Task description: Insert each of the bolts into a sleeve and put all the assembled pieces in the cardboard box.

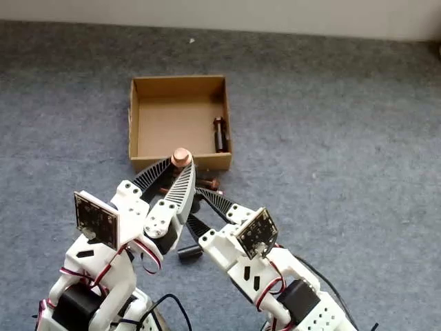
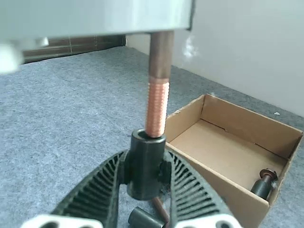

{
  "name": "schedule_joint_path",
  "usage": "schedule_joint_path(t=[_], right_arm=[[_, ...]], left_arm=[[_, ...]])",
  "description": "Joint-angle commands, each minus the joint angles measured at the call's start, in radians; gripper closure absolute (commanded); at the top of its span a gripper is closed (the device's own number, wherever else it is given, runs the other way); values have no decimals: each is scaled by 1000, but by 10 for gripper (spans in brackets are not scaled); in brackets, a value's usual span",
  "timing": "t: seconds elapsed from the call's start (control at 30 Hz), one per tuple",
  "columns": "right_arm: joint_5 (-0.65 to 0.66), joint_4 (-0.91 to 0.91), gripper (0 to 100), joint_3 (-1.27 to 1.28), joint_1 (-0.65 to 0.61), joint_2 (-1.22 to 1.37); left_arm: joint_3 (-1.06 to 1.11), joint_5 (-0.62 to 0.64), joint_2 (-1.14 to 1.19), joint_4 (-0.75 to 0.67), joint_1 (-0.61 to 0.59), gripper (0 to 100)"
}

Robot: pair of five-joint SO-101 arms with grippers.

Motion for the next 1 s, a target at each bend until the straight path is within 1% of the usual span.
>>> schedule_joint_path(t=[0.0, 0.13, 0.3, 0.4, 0.7, 0.77, 0.87, 0.93, 0.97], right_arm=[[9, -36, 994, -8, -7, -16], [8, -36, 994, -10, 41, -16], [8, -36, 994, -10, 45, -16], [8, -38, 994, -38, 48, -16], [8, -38, 994, -102, 50, -16], [8, -38, 994, -101, 56, -16], [5, -38, 994, -96, 87, -16], [2, -38, 994, -96, 102, -16], [2, -38, 994, -94, 104, -16]], left_arm=[[-7, 6, -4, -17, 16, 995], [-5, 6, -5, 44, 18, 995], [-5, 3, -5, 106, 53, 995], [25, 2, -5, 103, 71, 995], [107, 2, -5, 103, 70, 986], [107, 2, -5, 109, 70, 942], [107, 2, -5, 117, 70, 841], [99, 2, -5, 152, 70, 805], [97, 2, -5, 160, 70, 803]])
